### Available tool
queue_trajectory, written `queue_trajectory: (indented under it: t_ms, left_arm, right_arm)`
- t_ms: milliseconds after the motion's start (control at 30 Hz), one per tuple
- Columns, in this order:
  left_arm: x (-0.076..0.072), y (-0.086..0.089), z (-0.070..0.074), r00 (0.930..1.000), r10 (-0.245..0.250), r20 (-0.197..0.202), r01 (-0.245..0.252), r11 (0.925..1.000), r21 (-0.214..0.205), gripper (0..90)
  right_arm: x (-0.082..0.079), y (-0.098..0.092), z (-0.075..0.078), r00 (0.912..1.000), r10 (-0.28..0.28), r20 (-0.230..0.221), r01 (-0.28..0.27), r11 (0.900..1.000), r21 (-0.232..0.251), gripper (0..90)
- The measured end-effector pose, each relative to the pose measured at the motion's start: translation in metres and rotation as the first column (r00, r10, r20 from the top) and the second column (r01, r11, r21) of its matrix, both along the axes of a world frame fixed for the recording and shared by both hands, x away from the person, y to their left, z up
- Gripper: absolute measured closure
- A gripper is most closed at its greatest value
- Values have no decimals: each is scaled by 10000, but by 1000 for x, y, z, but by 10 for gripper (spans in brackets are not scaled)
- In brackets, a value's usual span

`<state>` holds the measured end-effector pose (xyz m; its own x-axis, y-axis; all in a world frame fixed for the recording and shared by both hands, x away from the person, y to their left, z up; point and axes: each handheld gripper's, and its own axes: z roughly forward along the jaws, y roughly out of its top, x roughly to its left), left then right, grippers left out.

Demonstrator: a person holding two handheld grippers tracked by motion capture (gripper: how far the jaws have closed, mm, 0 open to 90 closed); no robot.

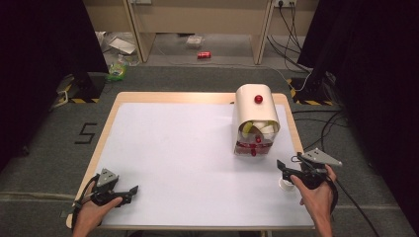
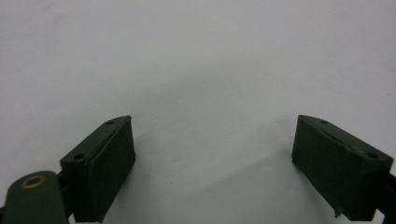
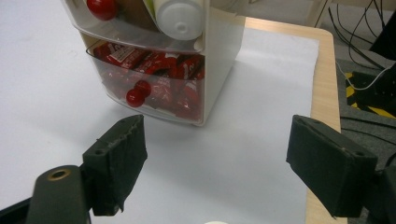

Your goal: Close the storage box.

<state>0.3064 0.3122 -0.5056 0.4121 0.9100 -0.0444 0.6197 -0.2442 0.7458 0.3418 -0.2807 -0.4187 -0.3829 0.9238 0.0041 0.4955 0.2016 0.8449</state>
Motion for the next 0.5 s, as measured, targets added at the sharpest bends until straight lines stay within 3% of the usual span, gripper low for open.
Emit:
queue_trajectory:
  t_ms: [500]
  left_arm:
    - [0, 0, 0, 10000, -9, 6, 9, 10000, -3, 123]
  right_arm:
    - [-9, 2, -12, 9995, 68, -298, -73, 9998, -167, 201]
